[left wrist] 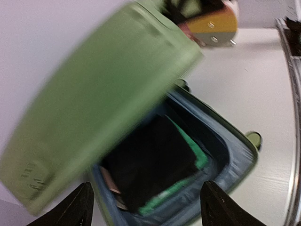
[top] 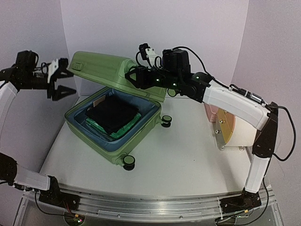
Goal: Open, take out, and arrange the luggage
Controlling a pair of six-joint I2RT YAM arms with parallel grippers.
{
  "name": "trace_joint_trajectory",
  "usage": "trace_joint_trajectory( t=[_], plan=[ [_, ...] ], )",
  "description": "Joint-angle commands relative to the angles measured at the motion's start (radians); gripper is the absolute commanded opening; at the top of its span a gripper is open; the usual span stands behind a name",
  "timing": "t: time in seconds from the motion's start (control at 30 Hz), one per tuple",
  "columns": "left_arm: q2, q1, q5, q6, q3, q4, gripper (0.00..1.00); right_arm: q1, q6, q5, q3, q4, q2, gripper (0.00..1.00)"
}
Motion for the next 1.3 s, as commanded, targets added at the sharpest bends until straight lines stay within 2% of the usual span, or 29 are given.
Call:
trace_joint_trajectory(
  t=[0.0,0.1,0.23,0.3,0.37,0.5,0.7,0.77,0.83,0.9,0.93,1.0,1.03,1.07,1.1,1.13,1.17,1.2,1.27],
  plan=[
    [-0.061,-0.026,-0.056,0.538,-0.291,-0.31,0.79,-0.087,-0.232,0.046,0.128,0.278,0.035,0.0],
    [-0.084,-0.083,-0.191,0.614,-0.468,-0.251,0.87,-0.136,-0.289,-0.016,0.173,0.297,0.072,0.0],
    [-0.071,-0.21,-0.36,0.612,-0.636,-0.006,0.97,-0.207,-0.3,-0.076,0.255,0.328,0.144,0.0],
    [-0.039,-0.247,-0.378,0.591,-0.677,0.121,1.0,-0.234,-0.289,-0.092,0.283,0.358,0.169,0.0],
    [-0.006,-0.252,-0.368,0.56,-0.664,0.17,1.0,-0.256,-0.277,-0.109,0.297,0.378,0.189,0.0],
    [0.164,-0.253,-0.351,0.512,-0.566,0.186,1.0,-0.311,-0.264,-0.171,0.335,0.472,0.249,0.0],
    [0.24,-0.268,-0.393,0.566,-0.593,0.202,0.99,-0.379,-0.223,-0.205,0.376,0.589,0.348,0.0],
    [0.279,-0.269,-0.436,0.571,-0.616,0.223,0.95,-0.386,-0.224,-0.211,0.398,0.612,0.385,0.0],
    [0.31,-0.277,-0.461,0.567,-0.617,0.238,0.89,-0.39,-0.224,-0.215,0.419,0.649,0.416,0.0],
    [0.327,-0.291,-0.483,0.546,-0.614,0.251,0.77,-0.393,-0.21,-0.217,0.446,0.675,0.45,0.0],
    [0.34,-0.314,-0.493,0.525,-0.608,0.243,0.64,-0.395,-0.201,-0.223,0.456,0.709,0.474,0.0],
    [0.355,-0.339,-0.497,0.496,-0.599,0.214,0.52,-0.395,-0.189,-0.236,0.458,0.75,0.491,0.0],
    [0.365,-0.363,-0.498,0.471,-0.599,0.189,0.41,-0.394,-0.181,-0.242,0.459,0.775,0.501,0.0],
    [0.369,-0.373,-0.499,0.451,-0.603,0.179,0.36,-0.394,-0.179,-0.246,0.46,0.784,0.506,0.0],
    [0.375,-0.397,-0.499,0.43,-0.612,0.168,0.24,-0.395,-0.178,-0.255,0.46,0.803,0.513,0.0],
    [0.378,-0.415,-0.499,0.408,-0.624,0.166,0.18,-0.395,-0.174,-0.26,0.46,0.811,0.517,0.0],
    [0.381,-0.441,-0.496,0.371,-0.642,0.176,0.05,-0.395,-0.167,-0.265,0.458,0.838,0.526,0.0],
    [0.386,-0.464,-0.488,0.33,-0.651,0.195,0.01,-0.395,-0.166,-0.264,0.458,0.855,0.532,0.0],
    [0.4,-0.513,-0.453,0.221,-0.644,0.23,0.0,-0.394,-0.13,-0.251,0.452,0.882,0.546,0.0]
  ],
)
